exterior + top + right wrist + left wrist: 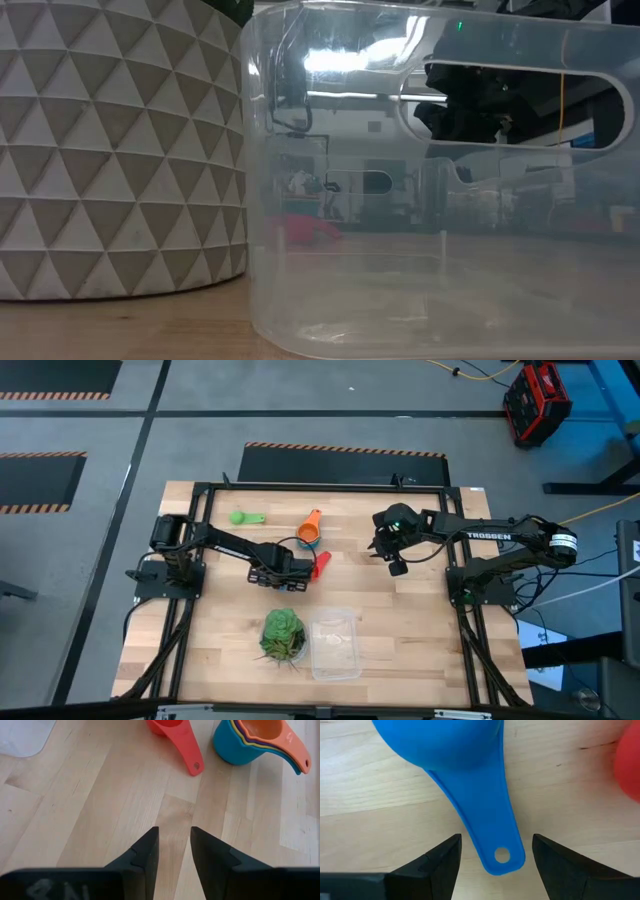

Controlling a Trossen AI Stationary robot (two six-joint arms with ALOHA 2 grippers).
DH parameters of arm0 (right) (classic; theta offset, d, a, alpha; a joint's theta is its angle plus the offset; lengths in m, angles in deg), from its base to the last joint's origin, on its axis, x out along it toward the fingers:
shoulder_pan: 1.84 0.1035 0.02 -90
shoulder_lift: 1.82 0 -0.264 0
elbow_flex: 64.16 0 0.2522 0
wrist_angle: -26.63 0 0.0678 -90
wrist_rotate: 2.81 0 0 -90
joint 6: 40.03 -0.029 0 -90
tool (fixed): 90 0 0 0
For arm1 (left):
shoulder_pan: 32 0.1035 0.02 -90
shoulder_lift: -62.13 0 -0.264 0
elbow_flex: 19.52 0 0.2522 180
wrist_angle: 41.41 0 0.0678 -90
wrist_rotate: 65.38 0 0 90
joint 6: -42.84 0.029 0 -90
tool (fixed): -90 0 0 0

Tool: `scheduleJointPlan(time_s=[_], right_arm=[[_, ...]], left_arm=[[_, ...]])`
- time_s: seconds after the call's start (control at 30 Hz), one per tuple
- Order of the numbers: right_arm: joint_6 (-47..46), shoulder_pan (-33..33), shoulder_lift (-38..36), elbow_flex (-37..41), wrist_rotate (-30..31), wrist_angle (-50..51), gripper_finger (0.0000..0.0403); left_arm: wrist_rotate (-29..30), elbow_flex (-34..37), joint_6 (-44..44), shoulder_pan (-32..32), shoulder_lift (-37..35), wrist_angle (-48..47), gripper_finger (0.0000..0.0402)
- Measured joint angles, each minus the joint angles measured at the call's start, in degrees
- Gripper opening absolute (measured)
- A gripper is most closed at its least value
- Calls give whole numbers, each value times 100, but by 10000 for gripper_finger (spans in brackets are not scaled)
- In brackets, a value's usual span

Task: Nest measuring cups in basket
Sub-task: Stack the blue measuring cup on top of the orange measuring cup

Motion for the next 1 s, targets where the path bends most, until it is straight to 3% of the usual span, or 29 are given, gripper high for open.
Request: scheduleJointPlan(time_s=[0.53, 1.0], right_arm=[[0, 2, 0, 0, 0, 0, 117], [0, 0, 0, 0, 0, 0, 117]], left_arm=[[-38, -13, -44, 0, 131, -20, 231], [-43, -4, -43, 4, 127, -18, 168]])
